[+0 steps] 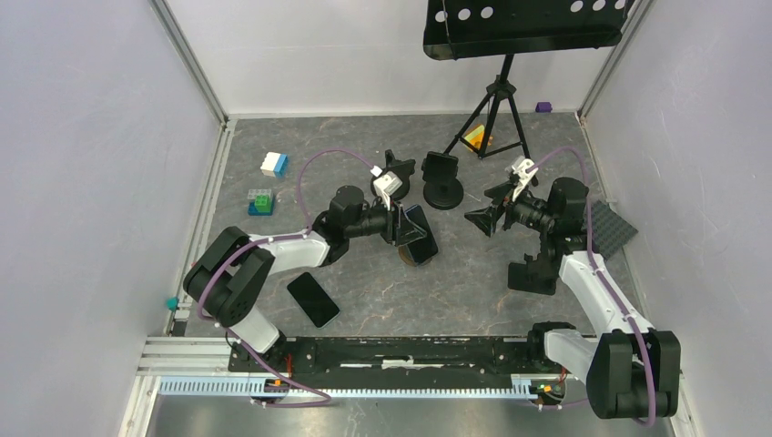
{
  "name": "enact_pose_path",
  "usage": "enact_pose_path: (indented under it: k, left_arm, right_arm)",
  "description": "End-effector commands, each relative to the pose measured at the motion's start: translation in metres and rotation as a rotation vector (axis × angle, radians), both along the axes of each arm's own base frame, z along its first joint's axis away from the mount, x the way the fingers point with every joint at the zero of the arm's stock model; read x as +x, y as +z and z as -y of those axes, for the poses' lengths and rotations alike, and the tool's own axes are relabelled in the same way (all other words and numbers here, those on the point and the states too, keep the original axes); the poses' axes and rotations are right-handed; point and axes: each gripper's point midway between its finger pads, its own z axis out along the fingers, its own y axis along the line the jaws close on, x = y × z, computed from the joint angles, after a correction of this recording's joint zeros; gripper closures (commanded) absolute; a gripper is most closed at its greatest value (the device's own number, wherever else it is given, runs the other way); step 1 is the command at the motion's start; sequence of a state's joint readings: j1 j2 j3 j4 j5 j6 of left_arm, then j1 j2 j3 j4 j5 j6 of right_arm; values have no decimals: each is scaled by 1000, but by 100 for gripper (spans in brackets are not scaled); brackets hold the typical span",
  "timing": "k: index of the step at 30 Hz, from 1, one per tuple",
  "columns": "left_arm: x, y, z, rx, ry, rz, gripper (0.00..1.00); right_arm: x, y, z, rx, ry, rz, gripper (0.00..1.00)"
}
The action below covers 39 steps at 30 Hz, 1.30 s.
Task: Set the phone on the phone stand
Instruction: Place the phone on the phone stand, then move the phone stand with the phone to the center of the board.
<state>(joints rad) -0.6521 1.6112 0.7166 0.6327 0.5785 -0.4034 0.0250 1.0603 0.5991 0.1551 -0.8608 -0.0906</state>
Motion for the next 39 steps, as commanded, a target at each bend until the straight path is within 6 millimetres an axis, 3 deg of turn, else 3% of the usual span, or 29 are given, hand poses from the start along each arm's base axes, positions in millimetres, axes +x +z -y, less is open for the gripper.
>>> enact_pose_path:
  k: [1,7,18,21,25,29,34,39]
  left_arm:
    - [8,15,0,1,9,35,44]
    - [13,23,-4,17,27,64,32]
    - [25,27,-22,92,103,119,1]
    - [25,34,-31,121,119,177,0]
    - [15,44,-43,164,90,279,0]
    - [0,37,-62,251,33,390,0]
    - [-9,38,-93,351,33,453,0]
    - [-11,53,-115,368,64,468,0]
  right_arm:
    - [2,9,-2,-4,21,39,13]
    - [2,6,-2,-7,21,30,13]
    - [-2,-7,-2,-36,26,2,13]
    - [-5,-13,-5,-61,50,-3,13]
    - [-24,-39,-24,-182,161,-6,18]
    - [-42,-66,-39,-317,268,15,22]
    - [-53,-103,-49,-456,365,-10,25]
    - [-58,-134,-55,-570,434,-36,25]
